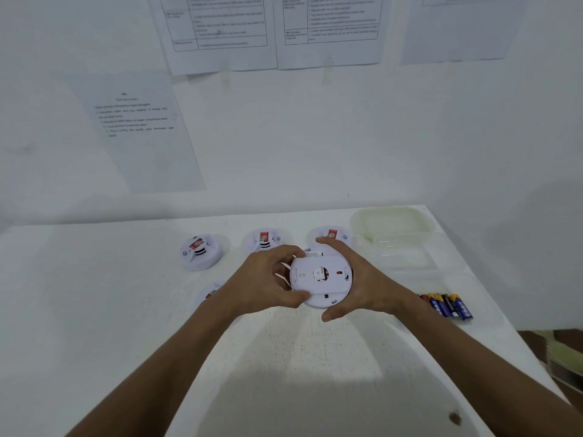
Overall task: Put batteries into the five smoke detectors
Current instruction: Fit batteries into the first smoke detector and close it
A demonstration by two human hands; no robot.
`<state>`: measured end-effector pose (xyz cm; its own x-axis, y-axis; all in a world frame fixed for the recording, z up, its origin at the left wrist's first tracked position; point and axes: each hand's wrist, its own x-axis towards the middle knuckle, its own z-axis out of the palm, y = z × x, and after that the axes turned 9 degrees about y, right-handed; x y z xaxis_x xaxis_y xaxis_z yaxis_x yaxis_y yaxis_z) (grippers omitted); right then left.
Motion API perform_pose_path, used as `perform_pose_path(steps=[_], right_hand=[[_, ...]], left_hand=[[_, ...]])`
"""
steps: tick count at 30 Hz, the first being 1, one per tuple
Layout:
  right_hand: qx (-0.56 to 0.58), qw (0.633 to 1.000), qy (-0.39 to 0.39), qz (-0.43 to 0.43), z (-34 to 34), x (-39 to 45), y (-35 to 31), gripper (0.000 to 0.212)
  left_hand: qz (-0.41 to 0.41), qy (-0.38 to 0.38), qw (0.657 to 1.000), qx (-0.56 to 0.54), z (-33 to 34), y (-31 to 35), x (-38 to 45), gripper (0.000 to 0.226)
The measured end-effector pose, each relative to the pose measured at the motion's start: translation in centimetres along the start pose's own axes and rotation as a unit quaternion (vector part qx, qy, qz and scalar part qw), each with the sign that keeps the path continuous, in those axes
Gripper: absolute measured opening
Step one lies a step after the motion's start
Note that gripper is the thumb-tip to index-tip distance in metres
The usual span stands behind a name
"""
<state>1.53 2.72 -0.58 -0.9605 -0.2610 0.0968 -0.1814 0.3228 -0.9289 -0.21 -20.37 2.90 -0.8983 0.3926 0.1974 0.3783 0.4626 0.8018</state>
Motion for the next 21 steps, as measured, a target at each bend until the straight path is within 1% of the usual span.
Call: perform_pose_path(steps=[5,8,13,17,21], right_hand=[[-0.005,1.000,0.014,-0.001,0.2,0.0,-0.2,0.096],[0.006,1.000,0.021,0.003,0.1,-0.2,-0.2,0.096],[0.017,1.000,0.002,0.009,-0.4,-0.3,-0.3,0.099],[0.001,1.000,0.014,0.006,-0.4,-0.3,-0.4,0.099],[-0.015,1.000,0.024,0.010,-0.3,-0.2,-0.3,0.094]], left_hand=[[-0.013,0.014,1.000,0.006,0.2,-0.3,0.0,0.058],[-0.010,0.026,1.000,0.012,0.7,-0.2,-0.2,0.056],[-0.015,0.030,0.999,0.012,1.1,-0.1,-0.3,0.052],[-0.022,0.034,0.999,0.012,1.2,0.1,-0.5,0.057],[-0.033,0.042,0.999,0.013,1.4,0.1,-0.5,0.059]])
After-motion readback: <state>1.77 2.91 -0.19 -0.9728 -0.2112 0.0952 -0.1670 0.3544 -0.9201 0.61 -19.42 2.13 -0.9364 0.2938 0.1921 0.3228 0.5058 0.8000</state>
